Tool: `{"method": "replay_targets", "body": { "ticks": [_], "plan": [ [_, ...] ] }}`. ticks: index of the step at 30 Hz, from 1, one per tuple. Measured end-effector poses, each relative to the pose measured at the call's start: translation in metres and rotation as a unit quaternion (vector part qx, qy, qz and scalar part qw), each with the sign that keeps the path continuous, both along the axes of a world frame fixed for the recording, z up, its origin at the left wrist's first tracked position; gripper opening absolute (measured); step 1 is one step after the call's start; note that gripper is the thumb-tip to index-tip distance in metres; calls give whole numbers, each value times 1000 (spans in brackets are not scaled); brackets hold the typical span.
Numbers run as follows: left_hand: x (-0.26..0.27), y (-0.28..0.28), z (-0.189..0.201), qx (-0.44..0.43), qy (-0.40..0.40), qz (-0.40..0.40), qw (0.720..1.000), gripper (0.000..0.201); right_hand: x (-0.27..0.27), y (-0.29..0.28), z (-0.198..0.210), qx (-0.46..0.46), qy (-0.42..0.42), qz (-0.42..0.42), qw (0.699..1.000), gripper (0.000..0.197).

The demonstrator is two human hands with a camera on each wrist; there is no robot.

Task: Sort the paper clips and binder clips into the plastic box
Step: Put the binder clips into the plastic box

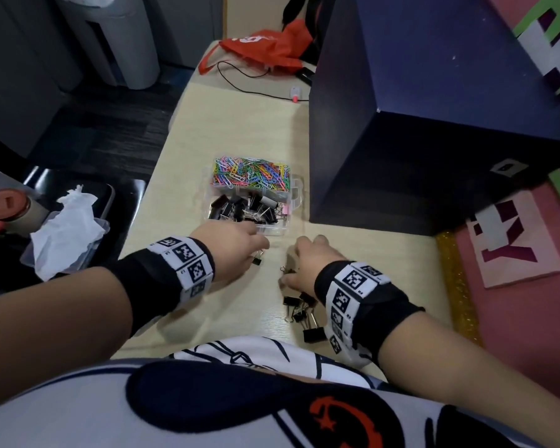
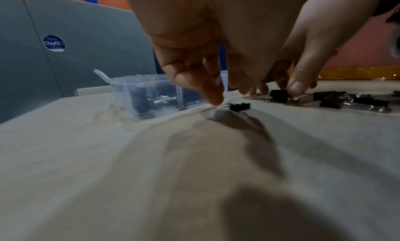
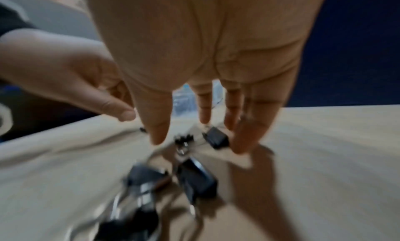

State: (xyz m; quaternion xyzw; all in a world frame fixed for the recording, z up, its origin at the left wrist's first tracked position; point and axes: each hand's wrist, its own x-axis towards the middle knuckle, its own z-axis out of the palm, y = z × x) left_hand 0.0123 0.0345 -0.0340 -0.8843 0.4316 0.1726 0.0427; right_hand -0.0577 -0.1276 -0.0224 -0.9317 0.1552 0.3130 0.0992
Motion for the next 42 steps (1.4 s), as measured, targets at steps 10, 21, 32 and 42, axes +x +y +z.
{"method": "replay_targets", "body": {
  "ticks": [10, 21, 32, 42],
  "plan": [
    [-4, -9, -17, 65, 1, 5, 998, 20, -8, 6, -19, 61, -82, 85, 991, 30],
    [-1, -3, -8, -8, 45, 58, 997, 23, 5, -3, -19, 142, -99, -1, 985, 20],
    [40, 6, 24, -168, -70, 78, 980, 29, 27, -9, 33, 77, -143, 4, 987, 44],
    [-21, -40, -22, 33, 12, -82, 996, 27, -41, -5, -3, -38, 115, 43, 992, 85]
  ]
}}
